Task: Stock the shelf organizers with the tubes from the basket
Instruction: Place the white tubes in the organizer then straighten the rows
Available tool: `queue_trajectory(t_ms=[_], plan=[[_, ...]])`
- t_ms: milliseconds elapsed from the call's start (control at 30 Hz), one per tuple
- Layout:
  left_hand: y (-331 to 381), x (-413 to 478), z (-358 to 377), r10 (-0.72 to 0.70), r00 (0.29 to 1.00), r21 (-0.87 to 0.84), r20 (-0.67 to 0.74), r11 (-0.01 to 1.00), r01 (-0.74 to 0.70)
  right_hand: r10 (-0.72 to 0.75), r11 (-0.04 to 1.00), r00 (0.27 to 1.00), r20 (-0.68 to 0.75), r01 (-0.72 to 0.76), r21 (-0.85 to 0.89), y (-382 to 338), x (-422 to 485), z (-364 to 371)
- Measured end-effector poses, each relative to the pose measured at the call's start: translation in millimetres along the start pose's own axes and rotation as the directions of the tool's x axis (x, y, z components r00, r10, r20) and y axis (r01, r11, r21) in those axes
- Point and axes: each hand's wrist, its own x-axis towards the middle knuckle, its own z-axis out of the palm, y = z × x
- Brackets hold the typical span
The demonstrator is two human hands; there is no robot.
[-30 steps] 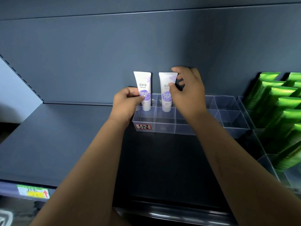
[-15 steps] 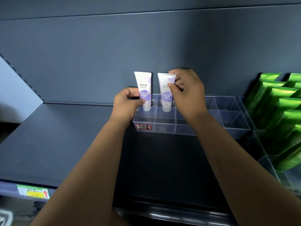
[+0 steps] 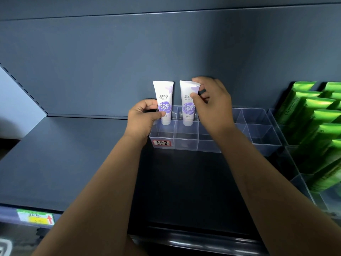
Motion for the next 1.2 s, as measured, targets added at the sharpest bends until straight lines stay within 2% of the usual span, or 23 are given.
queue_trajectory(t_ms=[200, 433, 1067, 1200], plan=[[-0.5, 0.8, 0.8, -0.007, 1.000, -0.009, -0.001, 1.000, 0.007, -0.020, 1.000, 1.000, -0.016, 0.020, -0.010, 1.9, -1.5, 0.0], [0.6, -0.6, 1.5, -0.024, 1.000, -0.009, -0.006, 1.000, 0.024, -0.127, 0.972, 0.990, -0.056, 0.113, -0.208, 1.4, -1.1, -1.4], [2.9, -3.8, -1.8, -0.093, 0.996, 0.017, 0.004, 0.995, 0.093, -0.240, 0.920, 0.968, -0.069, 0.204, -0.333, -2.9, -5.8, -3.5], [6.6, -6.5, 0.8, -0.095, 0.995, 0.027, -0.031, 0.995, 0.096, -0.323, 0.878, 0.945, -0.057, 0.277, -0.390, -10.3, -10.0, -5.6]])
